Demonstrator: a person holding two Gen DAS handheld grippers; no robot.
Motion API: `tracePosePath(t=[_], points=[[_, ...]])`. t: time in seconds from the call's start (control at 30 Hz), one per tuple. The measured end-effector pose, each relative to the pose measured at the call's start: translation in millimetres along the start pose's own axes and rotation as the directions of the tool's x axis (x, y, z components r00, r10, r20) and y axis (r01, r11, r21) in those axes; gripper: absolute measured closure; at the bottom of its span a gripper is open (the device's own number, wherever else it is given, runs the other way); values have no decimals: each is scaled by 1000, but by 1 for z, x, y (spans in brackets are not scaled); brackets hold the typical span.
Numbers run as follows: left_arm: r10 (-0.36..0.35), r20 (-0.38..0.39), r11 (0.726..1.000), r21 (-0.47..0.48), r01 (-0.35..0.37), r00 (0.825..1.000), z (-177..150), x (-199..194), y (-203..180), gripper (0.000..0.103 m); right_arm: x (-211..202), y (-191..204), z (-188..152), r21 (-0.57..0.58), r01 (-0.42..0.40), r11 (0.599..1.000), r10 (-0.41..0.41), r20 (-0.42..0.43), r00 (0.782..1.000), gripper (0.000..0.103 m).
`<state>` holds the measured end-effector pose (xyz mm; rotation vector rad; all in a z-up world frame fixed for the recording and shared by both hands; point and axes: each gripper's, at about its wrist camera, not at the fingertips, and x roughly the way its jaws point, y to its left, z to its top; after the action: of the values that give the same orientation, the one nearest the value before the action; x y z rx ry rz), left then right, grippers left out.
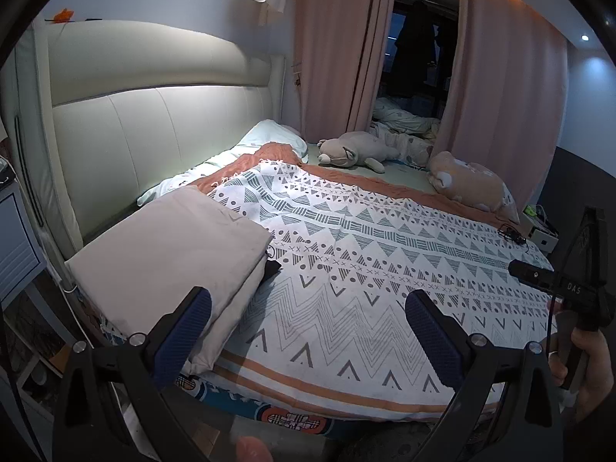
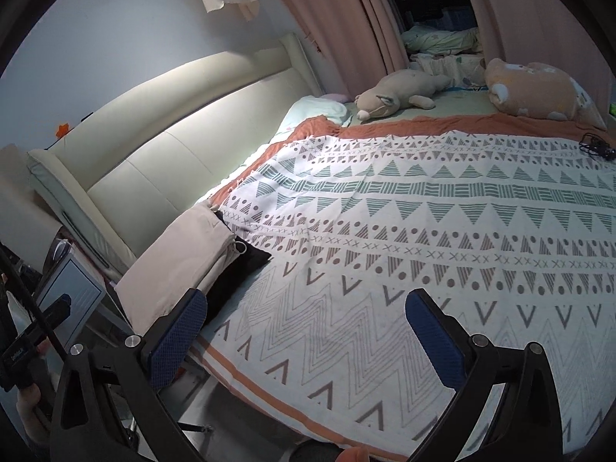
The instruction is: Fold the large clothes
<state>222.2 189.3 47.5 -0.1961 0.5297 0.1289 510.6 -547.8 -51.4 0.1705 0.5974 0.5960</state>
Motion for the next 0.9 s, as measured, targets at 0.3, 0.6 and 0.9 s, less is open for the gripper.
tracePosePath(t=[0.3, 0.6, 0.9], points=[[-34, 44, 999, 22, 33, 998, -50, -30, -40, 0, -76, -14, -54, -21, 102, 995, -100, 77, 992, 0], [-35, 65, 999, 32, 33, 997, -98, -61, -62, 0, -119, -10, -106, 1, 155, 988, -154, 109, 982, 0], [-67, 62, 997, 45, 64, 996, -145, -94, -77, 0, -165, -8, -158, -22, 195, 981, -190, 140, 972, 0]])
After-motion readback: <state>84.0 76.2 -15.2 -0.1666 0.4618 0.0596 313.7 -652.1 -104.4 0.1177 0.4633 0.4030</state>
